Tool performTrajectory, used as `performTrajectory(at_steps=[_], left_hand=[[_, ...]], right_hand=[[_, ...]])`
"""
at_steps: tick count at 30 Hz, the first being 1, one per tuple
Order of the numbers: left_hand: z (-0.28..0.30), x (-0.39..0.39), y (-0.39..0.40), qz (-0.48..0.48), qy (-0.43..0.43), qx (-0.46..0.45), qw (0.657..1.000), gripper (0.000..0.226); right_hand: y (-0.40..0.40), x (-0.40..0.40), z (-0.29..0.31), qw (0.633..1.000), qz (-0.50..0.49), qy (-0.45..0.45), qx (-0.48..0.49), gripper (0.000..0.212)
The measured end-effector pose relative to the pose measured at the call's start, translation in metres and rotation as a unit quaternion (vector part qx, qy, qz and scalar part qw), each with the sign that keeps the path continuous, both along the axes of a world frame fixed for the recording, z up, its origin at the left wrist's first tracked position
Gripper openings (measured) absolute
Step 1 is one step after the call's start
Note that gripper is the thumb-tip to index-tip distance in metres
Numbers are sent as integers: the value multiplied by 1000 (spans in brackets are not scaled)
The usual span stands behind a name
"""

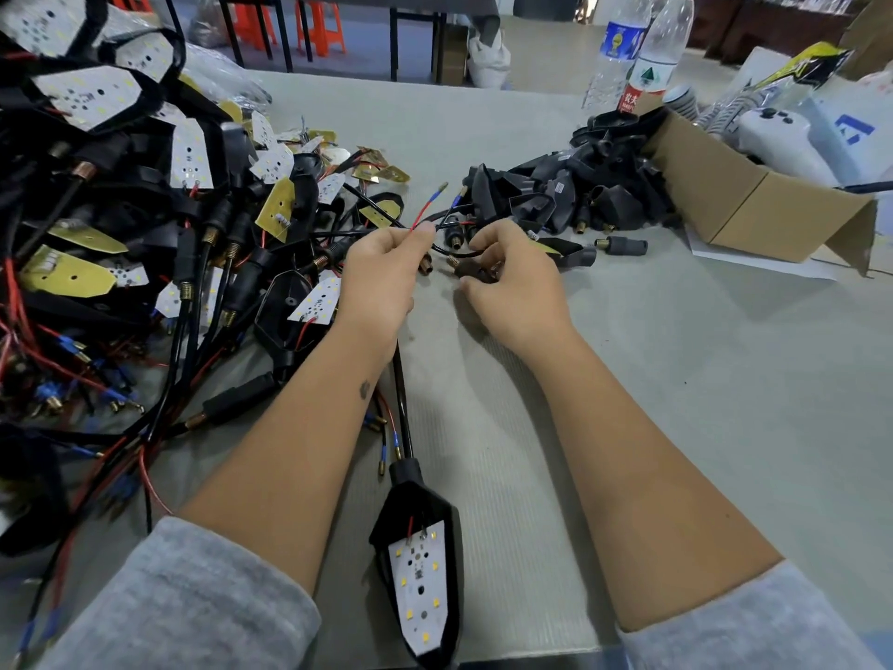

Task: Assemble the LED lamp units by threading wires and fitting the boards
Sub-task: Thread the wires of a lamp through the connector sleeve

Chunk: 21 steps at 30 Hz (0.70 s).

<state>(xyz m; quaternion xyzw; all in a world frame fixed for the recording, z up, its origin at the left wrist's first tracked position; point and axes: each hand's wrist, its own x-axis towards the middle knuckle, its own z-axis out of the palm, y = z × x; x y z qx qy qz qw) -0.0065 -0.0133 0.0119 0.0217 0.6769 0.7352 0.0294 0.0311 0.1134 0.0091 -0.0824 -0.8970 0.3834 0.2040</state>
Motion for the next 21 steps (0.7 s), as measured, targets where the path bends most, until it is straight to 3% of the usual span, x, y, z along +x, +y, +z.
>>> performTrajectory(at_steps=[3,7,9,11,15,18,21], left_hand=[[2,3,-1,-3,11,1,1000,29],[0,4,0,-10,34,-31,999,29],[-1,4,1,-11,44,-48,998,26],[-1,4,1,-10,48,-58,997,24],[-2,4,2,4,46,-76,996,27],[-2,4,1,10,39,-84,996,30],[-2,4,2,9,45,-81,996,31]], right_hand=[[1,-1,0,998,-21,13,-52,30],[4,-5,0,995,-94,-7,19,27],[4,-5,1,995,-85,17,-42,25],[4,-3,4,981,-62,80,-163,23],[5,0,10,908,-54,135,-393,17],[7,-4,12,823,-12,142,-550,14],[8,-3,12,776,33,123,-617,14]])
